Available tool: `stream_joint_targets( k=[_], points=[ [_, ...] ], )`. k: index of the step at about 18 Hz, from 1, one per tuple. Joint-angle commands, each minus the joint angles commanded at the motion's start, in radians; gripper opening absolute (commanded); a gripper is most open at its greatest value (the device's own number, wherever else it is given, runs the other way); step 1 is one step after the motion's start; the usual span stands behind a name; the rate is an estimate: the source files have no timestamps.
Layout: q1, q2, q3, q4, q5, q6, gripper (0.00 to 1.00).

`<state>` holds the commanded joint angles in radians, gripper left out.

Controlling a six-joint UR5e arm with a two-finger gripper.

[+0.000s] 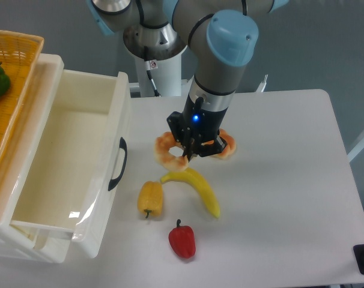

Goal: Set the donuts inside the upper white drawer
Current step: 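Carry the donut over the open white drawer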

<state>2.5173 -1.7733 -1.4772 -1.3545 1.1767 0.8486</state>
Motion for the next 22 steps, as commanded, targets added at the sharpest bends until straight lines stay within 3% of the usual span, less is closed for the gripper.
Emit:
stream_joint_targets(
  k=[3, 14, 17, 22],
  points=[
    [-0.006, 0.005, 0.002, 0.000, -0.022, -0.057, 0.11],
    [-0.058, 0.129, -0.008, 0.029, -0.144, -0.400, 0.11],
    [-0.101, 0.155, -0.012, 0.037, -0.141, -0.431, 0.11],
    [-0.176, 0.146, -0.023, 0.048, -0.140, -0.434, 0.12]
  ],
)
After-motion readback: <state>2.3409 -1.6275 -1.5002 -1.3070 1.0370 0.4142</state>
